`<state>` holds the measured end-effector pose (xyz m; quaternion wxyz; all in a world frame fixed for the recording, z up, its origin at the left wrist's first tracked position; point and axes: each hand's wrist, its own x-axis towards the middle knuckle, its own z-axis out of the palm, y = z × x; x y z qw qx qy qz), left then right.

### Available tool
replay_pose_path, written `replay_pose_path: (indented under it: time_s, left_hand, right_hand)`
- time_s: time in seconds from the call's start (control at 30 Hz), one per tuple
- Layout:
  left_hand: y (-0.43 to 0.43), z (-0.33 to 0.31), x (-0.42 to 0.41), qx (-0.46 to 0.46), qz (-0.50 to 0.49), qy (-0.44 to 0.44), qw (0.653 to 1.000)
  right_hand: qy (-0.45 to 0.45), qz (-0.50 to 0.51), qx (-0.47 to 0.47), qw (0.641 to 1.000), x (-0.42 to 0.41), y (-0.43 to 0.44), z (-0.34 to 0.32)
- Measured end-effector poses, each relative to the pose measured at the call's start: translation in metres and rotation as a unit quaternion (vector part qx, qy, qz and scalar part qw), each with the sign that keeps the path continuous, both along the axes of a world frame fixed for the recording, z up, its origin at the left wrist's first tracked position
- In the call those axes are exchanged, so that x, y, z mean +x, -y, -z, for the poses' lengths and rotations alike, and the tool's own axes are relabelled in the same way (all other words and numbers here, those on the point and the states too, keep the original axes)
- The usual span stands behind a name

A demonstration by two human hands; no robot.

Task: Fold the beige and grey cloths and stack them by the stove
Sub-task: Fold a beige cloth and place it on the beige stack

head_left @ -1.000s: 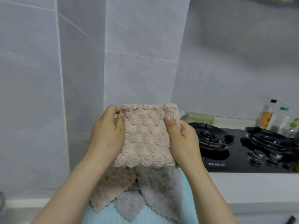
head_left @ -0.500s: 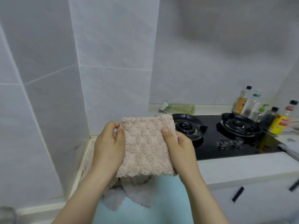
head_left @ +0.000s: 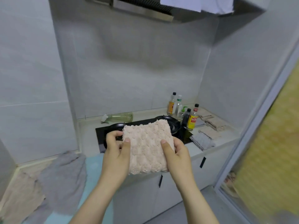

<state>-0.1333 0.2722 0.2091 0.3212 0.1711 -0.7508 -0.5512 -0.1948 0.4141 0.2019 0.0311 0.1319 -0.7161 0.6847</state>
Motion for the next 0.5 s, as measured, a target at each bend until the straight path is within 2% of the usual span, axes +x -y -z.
replay_pose_path:
  time_s: [0.2,0.5]
  left_hand:
    - [-0.088,-0.008,-0.037,-0.075,0.044,-0.004,0.996]
    - [-0.16,0.01,-0.149,-0.086,0.076,0.015,0.993]
  right_hand:
    - [-0.029,0.029,0.046,0.998,-0.035,-0.094,-0.008]
    - [-0.024,0.081,0.082,0.993,-0.133,-0.173,0.006]
